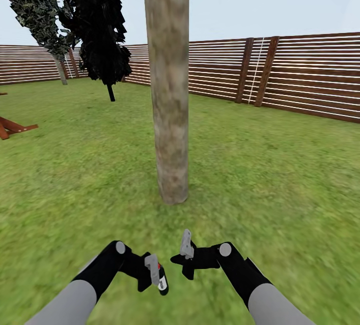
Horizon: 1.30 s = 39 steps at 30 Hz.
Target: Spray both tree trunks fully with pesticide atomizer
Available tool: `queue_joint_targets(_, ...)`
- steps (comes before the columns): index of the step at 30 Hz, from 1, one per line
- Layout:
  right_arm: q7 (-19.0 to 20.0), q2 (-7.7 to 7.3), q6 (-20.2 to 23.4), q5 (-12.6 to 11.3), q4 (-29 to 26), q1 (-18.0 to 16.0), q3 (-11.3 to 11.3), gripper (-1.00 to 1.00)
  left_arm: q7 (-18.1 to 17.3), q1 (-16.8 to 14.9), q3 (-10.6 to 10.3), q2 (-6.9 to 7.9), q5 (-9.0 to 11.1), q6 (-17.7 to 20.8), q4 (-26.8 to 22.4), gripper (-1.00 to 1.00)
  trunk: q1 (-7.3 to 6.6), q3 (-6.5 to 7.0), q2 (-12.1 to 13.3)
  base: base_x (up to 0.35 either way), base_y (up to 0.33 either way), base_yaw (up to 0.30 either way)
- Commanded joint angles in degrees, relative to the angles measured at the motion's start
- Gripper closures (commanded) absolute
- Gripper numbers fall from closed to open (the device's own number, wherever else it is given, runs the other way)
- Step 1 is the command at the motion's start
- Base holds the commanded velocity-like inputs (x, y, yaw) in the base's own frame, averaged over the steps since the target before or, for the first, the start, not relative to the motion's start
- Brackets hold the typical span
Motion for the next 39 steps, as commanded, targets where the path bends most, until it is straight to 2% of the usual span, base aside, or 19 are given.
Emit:
queue_joint_targets(1, 0.1, 0.02, -0.3, 0.5, -0.1, 0.0, -0.1, 1.00, -0.2, 0.0, 0.0, -0.19, -0.3, -0.2, -0.1, 1.00, -0.01, -0.05, 0.0, 0.000, 0.000, 0.000)
queue_joint_targets(5, 0.0, 0.02, -0.3, 0.5, -0.1, 0.0, -0.1, 1.00, 0.2, -0.1, 0.0, -0.44, -0.3, -0.1, -0.1, 1.00, -0.01, -0.05, 0.0, 0.000, 0.000, 0.000)
queue_joint_targets(10, 0.0, 0.02, -0.3, 0.5, -0.1, 0.0, -0.1, 1.00, 3.1, 0.0, 0.0, -0.48, -0.1, -0.1, 0.0, 1.00, -0.01, -0.05, 0.0, 0.000, 0.000, 0.000)
queue_joint_targets(15, 0.0, 0.02, -0.3, 0.6, 0.0, 0.0, -0.1, 1.00, 2.8, 0.0, 0.0, -0.50, 0.1, -0.3, -0.1, 1.00, -0.01, -0.05, 0.0, 0.000, 0.000, 0.000)
queue_joint_targets(21, 0.0, -0.02, -0.3, 0.6, 0.0, 0.0, -0.1, 1.00, 2.5, 0.0, 0.0, -1.77, 0.2, -0.4, 0.0, 1.00, -0.01, -0.05, 0.0, 0.000, 0.000, 0.000)
queue_joint_targets(39, 0.0, -0.07, -0.3, 0.7, 0.1, 0.0, -0.1, 1.00, 1.1, -0.1, 0.1, -2.00, 0.6, -0.7, -0.1, 1.00, -0.01, -0.05, 0.0, 0.000, 0.000, 0.000)
